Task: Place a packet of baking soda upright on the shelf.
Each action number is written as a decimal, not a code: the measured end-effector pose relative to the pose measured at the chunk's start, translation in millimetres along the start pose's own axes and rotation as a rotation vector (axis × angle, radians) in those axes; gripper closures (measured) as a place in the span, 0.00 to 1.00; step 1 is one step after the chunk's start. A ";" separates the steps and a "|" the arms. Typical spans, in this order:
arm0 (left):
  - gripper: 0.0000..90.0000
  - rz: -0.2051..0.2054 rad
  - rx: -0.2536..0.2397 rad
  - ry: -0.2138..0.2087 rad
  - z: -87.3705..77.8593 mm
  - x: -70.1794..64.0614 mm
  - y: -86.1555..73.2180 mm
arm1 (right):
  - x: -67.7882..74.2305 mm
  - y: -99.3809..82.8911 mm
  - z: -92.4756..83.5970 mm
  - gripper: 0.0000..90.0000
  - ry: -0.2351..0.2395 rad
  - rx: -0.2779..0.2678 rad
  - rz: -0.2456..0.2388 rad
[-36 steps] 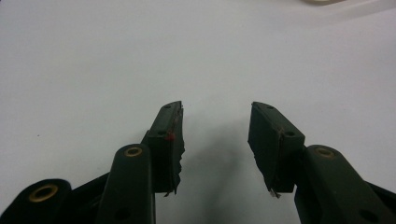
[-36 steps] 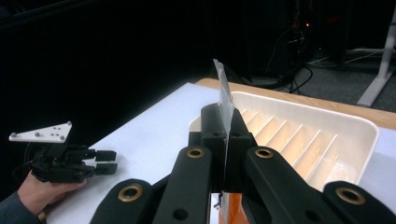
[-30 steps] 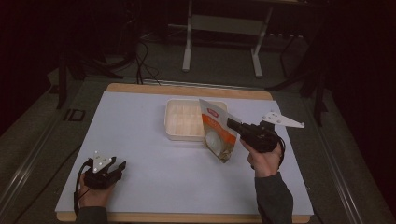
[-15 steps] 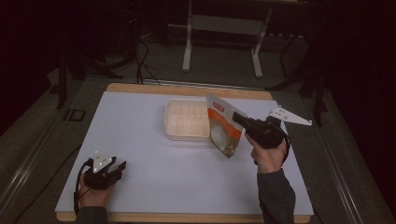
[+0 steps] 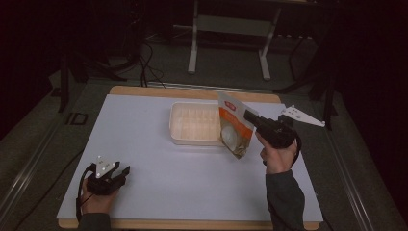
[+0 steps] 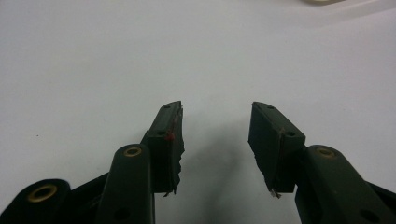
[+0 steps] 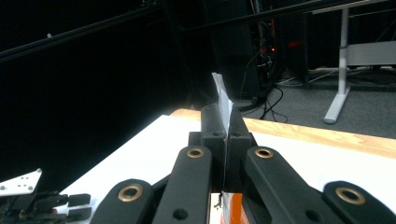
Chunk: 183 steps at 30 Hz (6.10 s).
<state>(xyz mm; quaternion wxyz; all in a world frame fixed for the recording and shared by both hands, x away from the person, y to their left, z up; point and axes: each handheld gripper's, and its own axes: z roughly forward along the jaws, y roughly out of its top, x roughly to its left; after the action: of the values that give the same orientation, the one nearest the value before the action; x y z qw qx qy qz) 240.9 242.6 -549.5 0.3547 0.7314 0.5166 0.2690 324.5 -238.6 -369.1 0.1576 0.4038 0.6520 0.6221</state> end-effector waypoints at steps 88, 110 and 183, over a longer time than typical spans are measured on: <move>0.60 -0.010 -0.006 -0.011 -1.2 1.4 -0.4 | -31.0 -13.1 112.7 1.00 -0.077 -0.112 0.123; 0.60 -0.006 -0.005 -0.012 -1.2 0.8 -0.4 | -28.3 -39.6 106.3 1.00 -0.054 -0.119 0.097; 0.60 -0.008 0.002 -0.004 -0.4 0.9 -0.1 | -2.7 -50.0 46.8 0.76 -0.147 0.222 -0.180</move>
<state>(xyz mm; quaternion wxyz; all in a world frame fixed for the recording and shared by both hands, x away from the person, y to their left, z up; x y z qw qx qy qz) 240.8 243.5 -549.3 0.3559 0.7303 0.5191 0.2654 342.8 -203.5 -425.1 0.2144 0.4032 0.7371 0.4982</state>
